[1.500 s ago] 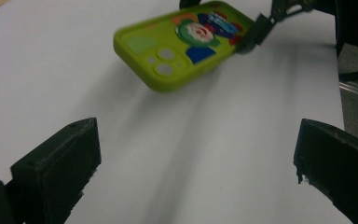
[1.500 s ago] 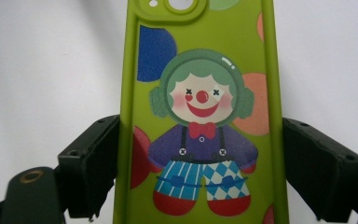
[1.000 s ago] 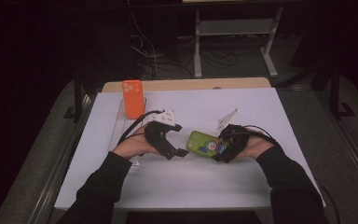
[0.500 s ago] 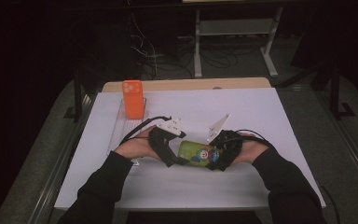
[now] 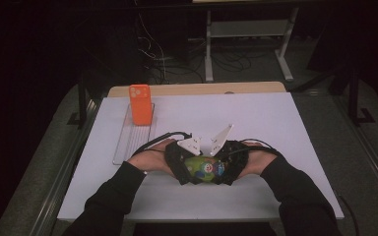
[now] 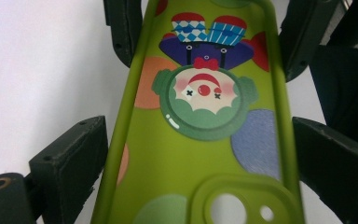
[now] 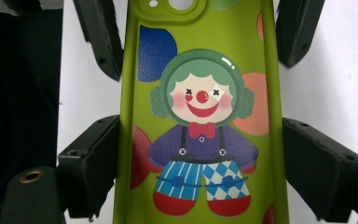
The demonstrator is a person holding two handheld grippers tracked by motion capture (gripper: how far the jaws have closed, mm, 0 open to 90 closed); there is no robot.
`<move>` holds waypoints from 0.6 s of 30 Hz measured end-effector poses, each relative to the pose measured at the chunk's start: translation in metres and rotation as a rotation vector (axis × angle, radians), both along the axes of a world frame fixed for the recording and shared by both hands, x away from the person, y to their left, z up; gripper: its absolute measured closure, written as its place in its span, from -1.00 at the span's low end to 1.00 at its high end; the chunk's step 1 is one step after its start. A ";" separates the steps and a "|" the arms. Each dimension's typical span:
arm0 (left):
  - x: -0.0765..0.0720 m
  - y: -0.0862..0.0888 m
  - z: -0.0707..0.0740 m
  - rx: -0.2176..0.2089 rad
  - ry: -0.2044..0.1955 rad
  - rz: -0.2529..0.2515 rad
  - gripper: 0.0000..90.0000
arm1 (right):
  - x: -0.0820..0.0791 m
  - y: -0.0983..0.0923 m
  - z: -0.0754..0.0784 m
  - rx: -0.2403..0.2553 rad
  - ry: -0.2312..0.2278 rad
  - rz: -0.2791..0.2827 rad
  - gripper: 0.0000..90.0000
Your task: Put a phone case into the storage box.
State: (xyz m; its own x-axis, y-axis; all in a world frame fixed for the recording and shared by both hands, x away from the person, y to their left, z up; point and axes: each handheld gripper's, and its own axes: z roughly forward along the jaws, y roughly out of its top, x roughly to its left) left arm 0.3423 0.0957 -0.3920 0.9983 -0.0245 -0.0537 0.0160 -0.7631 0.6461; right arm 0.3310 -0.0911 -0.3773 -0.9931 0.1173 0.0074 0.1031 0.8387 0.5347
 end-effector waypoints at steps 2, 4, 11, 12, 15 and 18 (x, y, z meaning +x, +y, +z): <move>-0.001 -0.001 -0.001 0.007 0.002 -0.005 -0.79 | -0.001 0.001 0.001 0.001 -0.001 0.002 -0.66; -0.001 -0.001 -0.001 0.007 0.007 -0.010 -0.74 | -0.001 0.000 0.002 0.002 0.001 0.003 -0.66; 0.000 0.000 0.000 0.010 0.008 -0.032 -0.68 | -0.002 0.000 0.002 0.004 0.010 0.007 -0.66; 0.000 0.000 0.000 0.008 0.012 -0.029 -0.68 | -0.001 0.000 0.002 0.009 0.015 0.008 -0.67; 0.000 0.001 0.002 0.002 0.013 -0.036 -0.67 | -0.001 -0.002 0.002 0.030 0.024 0.005 -0.69; 0.002 0.003 0.005 0.006 -0.008 -0.017 -0.66 | -0.001 -0.006 0.002 0.047 0.030 -0.022 -0.85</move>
